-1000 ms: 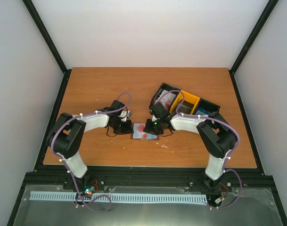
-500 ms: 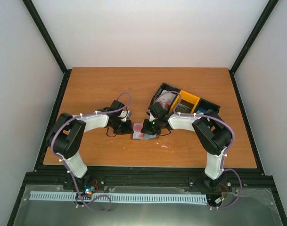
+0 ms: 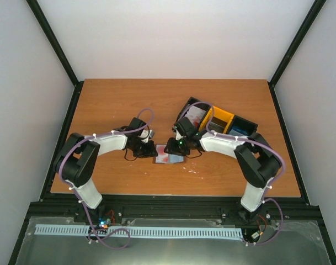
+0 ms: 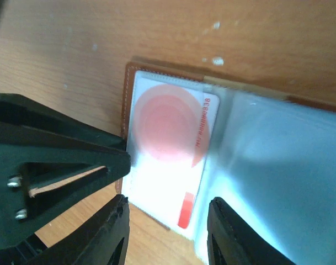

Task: Put the credit cards into the card holder
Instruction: Insert the credit card into the card holder.

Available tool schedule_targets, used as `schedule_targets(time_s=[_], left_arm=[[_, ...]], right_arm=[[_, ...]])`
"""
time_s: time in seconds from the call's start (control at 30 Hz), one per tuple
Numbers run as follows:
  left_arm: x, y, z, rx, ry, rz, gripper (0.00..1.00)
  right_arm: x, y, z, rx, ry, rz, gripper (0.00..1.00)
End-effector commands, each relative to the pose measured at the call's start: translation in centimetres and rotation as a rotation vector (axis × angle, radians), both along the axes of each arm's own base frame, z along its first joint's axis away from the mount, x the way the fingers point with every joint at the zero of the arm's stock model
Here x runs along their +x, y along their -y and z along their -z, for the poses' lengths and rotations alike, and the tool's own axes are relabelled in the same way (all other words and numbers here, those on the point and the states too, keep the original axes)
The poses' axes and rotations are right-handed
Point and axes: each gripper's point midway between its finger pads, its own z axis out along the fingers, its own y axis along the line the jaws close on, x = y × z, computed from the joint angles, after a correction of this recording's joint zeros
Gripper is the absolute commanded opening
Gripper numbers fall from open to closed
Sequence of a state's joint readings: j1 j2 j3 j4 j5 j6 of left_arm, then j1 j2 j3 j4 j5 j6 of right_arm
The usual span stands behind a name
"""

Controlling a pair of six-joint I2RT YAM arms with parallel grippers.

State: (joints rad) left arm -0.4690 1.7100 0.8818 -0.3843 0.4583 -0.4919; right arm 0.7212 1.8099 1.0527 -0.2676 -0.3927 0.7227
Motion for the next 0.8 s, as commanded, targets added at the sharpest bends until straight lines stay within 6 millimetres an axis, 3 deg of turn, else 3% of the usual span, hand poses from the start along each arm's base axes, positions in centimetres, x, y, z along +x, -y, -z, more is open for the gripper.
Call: schedule_targets(time_s=[0.0, 0.1, 0.2, 0.37, 0.57, 0.77], left_arm=[[-0.7, 0.1, -1.4, -0.025, 0.021, 0.024, 0.24], [0.0, 0.8, -3.8, -0.067, 0.068, 0.030, 0.29], [0.6, 1.2, -5.0, -0.092, 0.088, 0.031, 0.29], [0.2, 1.2, -3.7, -0.088, 0.053, 0.025, 0.25], [-0.4, 0.8, -1.8, -0.058, 0.012, 0.022, 0.23], [-0.6, 0.4, -1.0, -0.030, -0.001, 0.020, 0.20]], right_arm=[[0.9, 2.6, -3.6, -0.104, 0.132, 0.056, 0.40], [0.4, 5.0, -2.5, -0.202, 0.116, 0.125, 0.40], [-0.4, 5.9, -1.4, -0.220, 0.088, 0.150, 0.34], [-0.3, 4.8, -1.9, -0.160, 0.096, 0.127, 0.20], [-0.4, 5.0, -0.2, -0.193, 0.074, 0.126, 0.30], [0.3, 4.3, 0.8, -0.205, 0.069, 0.105, 0.30]])
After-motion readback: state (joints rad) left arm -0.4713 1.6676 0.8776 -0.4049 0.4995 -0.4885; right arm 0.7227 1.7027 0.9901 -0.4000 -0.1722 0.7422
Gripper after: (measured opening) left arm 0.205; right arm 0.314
